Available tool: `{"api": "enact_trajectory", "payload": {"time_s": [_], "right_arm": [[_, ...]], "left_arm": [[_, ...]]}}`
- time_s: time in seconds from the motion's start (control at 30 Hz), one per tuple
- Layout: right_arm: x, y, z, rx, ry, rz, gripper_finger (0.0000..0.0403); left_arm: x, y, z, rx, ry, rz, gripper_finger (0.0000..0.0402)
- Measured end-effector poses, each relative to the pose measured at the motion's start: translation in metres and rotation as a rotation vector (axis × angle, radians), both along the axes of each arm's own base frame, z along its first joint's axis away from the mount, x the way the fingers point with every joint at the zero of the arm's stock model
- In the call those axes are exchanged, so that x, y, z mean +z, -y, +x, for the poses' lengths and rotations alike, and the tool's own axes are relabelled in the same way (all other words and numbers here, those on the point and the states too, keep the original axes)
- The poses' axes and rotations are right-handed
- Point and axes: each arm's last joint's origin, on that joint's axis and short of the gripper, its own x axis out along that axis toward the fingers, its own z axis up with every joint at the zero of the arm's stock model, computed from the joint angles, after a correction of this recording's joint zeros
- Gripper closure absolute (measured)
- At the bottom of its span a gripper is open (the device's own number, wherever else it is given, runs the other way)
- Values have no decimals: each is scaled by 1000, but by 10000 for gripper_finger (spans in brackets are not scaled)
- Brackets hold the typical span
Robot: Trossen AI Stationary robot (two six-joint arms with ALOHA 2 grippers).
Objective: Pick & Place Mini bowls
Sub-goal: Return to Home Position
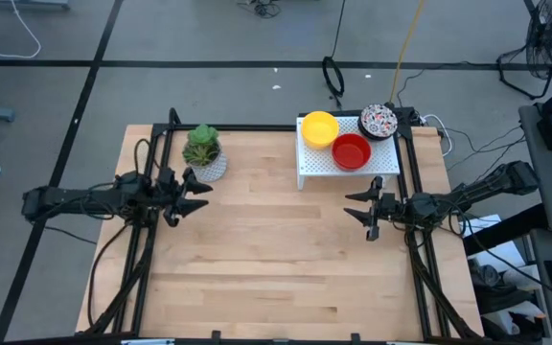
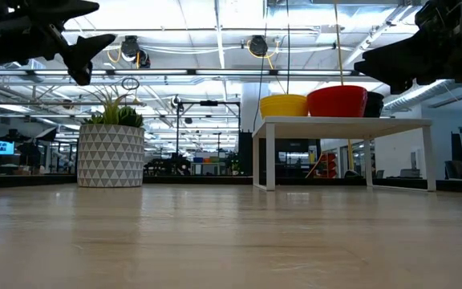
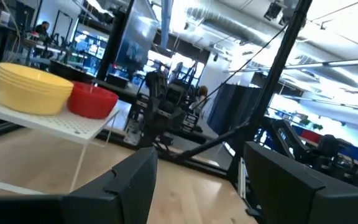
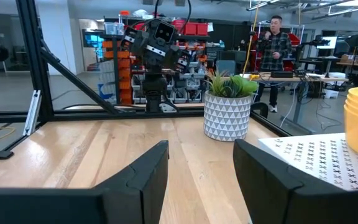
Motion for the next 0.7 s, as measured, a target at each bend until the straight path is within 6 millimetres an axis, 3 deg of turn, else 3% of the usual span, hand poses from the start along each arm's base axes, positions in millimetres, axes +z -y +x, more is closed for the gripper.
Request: {"api": "enact_trajectory", "payload": {"time_s": [0.5,0.7], "right_arm": [[0,0,0,1,0,0,234],[0,0,0,1,1,0,234]], "left_arm": [[-17,-7,-12,64,-173,-23,158],[-21,-11,-12,172,-214,-29,158]]}}
